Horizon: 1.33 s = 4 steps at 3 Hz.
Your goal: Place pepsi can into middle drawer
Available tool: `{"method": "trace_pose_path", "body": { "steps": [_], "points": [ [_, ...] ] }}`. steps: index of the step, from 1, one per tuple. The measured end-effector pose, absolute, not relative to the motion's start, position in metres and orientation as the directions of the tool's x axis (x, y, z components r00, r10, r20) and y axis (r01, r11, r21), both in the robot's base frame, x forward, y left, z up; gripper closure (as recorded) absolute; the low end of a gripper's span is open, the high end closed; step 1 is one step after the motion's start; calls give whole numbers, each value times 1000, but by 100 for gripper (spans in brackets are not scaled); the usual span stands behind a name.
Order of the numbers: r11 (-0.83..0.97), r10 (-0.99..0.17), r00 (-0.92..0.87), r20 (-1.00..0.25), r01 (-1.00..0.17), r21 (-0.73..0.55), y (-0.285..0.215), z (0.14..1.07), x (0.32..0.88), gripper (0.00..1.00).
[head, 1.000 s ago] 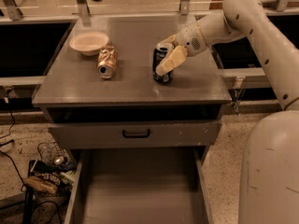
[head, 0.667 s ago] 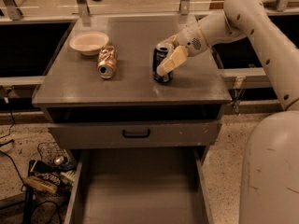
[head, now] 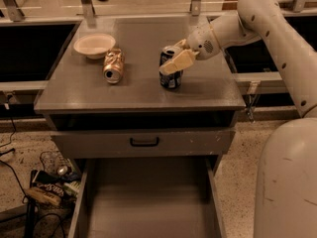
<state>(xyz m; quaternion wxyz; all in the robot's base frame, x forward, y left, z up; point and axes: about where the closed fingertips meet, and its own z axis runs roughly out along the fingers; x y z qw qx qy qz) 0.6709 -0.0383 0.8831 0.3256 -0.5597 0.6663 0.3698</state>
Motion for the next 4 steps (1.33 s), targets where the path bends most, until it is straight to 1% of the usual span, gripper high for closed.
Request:
{"method": "trace_pose_path", "body": {
  "steps": [2,4],
  "points": [
    [100,-505,-162,-848,-987,129,-38,883,671,100],
    [98,-514,-168,-842,-986,136,-39,900,661,100]
  ]
}}
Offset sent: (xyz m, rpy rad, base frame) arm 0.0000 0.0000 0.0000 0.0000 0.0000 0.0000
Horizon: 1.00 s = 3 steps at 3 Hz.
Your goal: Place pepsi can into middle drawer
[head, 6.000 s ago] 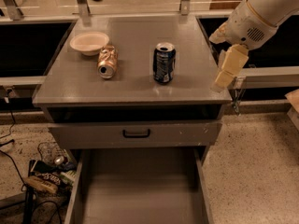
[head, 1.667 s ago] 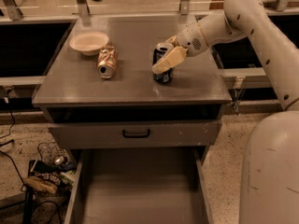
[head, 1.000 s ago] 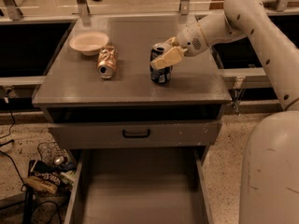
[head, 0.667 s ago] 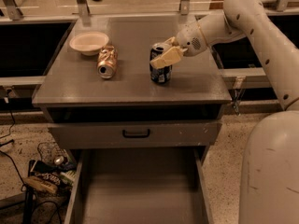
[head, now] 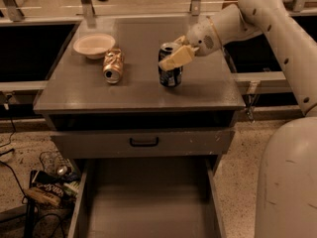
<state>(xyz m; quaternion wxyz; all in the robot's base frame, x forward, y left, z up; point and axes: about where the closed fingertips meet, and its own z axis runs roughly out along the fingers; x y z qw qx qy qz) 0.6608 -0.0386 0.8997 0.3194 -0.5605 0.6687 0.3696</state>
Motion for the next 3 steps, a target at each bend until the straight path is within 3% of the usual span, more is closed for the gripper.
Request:
{"method": "trace_pose_path", "body": {
  "steps": [3],
  "points": [
    [206,-491,-182,-852,-974,90,-81,985,571,100]
  ]
}}
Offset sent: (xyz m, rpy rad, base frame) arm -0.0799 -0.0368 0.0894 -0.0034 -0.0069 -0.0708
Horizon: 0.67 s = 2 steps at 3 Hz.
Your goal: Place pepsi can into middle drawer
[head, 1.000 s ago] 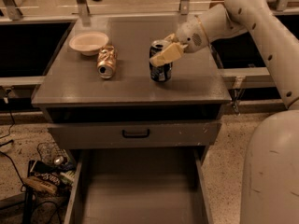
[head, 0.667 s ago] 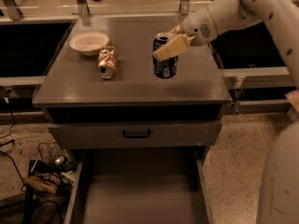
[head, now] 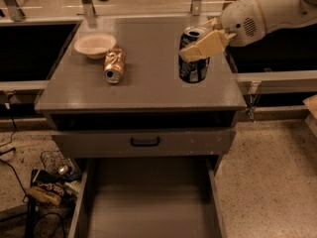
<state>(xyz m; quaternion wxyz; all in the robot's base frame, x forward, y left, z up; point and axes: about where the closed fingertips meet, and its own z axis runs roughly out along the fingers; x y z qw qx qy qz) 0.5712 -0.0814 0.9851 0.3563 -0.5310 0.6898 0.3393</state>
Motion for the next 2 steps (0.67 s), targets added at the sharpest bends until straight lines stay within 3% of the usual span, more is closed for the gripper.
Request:
{"method": "trace_pose_path", "body": {
  "steps": [2],
  "points": [
    [302,-480,-108,-871,-952,-49,-117,978,508,100]
  ]
}}
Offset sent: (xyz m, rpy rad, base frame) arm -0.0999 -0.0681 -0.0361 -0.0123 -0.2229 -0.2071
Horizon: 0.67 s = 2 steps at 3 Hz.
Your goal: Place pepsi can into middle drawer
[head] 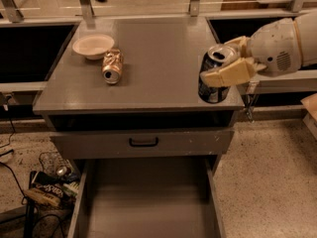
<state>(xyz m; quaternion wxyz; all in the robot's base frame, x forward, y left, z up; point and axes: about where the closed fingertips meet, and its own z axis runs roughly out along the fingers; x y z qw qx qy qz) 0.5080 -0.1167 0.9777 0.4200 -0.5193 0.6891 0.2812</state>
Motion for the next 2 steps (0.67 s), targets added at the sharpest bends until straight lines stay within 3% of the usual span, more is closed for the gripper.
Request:
{"method": "trace_pose_path", "body": {
  "steps": [2],
  "points": [
    [374,-479,-87,-874,-920,-113,-137,905,517,100]
  ]
}}
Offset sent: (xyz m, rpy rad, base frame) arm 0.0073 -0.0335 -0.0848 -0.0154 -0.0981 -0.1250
